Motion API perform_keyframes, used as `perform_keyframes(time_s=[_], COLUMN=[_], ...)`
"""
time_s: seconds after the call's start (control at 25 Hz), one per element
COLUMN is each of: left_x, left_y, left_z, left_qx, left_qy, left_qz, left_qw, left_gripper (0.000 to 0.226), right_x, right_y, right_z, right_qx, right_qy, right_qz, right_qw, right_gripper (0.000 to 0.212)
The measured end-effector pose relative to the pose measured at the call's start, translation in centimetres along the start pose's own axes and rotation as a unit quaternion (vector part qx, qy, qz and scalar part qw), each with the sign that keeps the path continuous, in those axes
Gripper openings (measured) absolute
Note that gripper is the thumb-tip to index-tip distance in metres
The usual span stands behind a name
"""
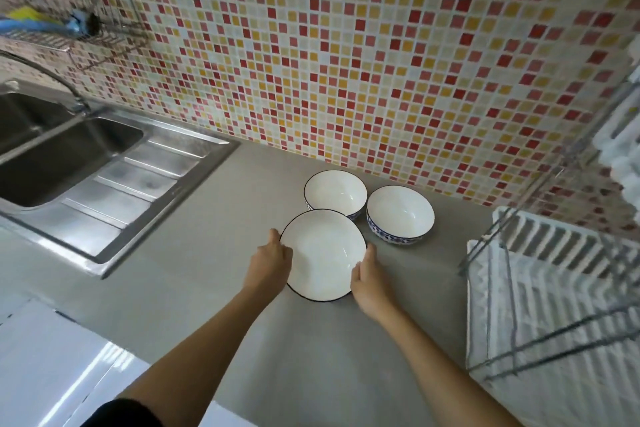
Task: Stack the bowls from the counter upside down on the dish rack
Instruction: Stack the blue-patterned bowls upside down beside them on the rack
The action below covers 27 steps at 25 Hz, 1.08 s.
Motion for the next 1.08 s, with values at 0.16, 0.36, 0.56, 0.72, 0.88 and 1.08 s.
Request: perform_keyframes(time_s=[0.16,0.36,0.56,0.72,0.88,1.08], left_x=[2.1,5.8,8.2,13.8,20.2,28.4], left_y=[5.0,12.4,19.5,24.1,27.5,30.3], left_z=[-4.3,-8.8,-12.3,-15.5,-17.2,-15.6], left_qx=[0.039,0.135,0.274,0.369,0.307,0.123], left_qy=[-0.062,-0.106,-0.007,0.055,0.118,0.115], left_qz=[0.133,0.279,0.444,0.53,0.597,0.621], left_qw=[0.988,0.945,0.853,0.761,0.732,0.766], left_gripper=[0.016,0.042,0.039,0.041,0.056,0.077], right_x=[-1.4,-3.8,-7.1,-9.8,-10.1,-6.5], right_y=[6.0,15.1,22.9,28.0,30.8,32.5], right_z=[-3.5,-7.3,-13.5,-20.4,-27.4,-36.5], right_qx=[0.047,0.125,0.238,0.343,0.444,0.536], right_qy=[0.024,0.062,0.012,0.037,0.086,0.159], right_qz=[-0.087,-0.204,-0.314,-0.391,-0.445,-0.435], right_qw=[0.995,0.969,0.919,0.853,0.773,0.706], right_gripper=[0.047,0.056,0.064,0.062,0.061,0.054])
Point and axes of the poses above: each hand's wrist, its own y-axis away from the middle knuckle, its own z-axis out of the palm, x = y × z, the point moved 1 cm from there along -y, towards the middle knuckle, and after that the axes turned 4 degrees about z, right-handed, at the moved point
